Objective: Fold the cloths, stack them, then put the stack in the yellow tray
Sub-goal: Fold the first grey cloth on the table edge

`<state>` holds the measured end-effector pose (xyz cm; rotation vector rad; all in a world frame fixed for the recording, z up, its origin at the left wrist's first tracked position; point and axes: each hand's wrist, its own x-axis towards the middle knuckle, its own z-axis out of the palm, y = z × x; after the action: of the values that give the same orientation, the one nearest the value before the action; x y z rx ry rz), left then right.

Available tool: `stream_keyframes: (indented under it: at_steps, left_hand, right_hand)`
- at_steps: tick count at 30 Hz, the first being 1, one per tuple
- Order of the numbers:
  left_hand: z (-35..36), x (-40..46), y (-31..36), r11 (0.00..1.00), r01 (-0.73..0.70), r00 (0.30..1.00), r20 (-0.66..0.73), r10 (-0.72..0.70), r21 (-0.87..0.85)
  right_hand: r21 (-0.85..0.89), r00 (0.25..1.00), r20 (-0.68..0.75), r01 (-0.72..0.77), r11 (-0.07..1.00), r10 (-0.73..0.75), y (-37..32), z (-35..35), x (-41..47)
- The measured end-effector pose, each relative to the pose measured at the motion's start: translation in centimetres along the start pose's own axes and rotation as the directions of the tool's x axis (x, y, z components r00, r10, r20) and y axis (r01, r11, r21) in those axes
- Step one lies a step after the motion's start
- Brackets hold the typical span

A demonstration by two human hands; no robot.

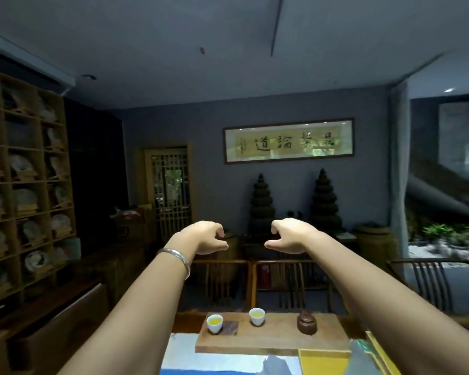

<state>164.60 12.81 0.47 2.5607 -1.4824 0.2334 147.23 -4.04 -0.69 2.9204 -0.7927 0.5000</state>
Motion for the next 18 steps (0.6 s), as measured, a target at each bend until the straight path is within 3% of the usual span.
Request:
stream_keyframes:
  at_steps: [9, 18]
  left_hand:
    - [4.2, 8.6, -2.0, 0.983, -0.166, 0.986, 0.001, 0.166, -0.074]
    - [7.9, 17.3, -2.5, 0.975, -0.209, 0.977, 0.021, 0.211, -0.077]
  right_hand:
    - [-0.039, 0.989, 0.002, -0.149, 0.988, 0.149, 1.2, 3.7, 4.2]
    - [-0.052, 0.988, 0.006, -0.154, 0.987, 0.154, 4.9, 7.0, 11.6]
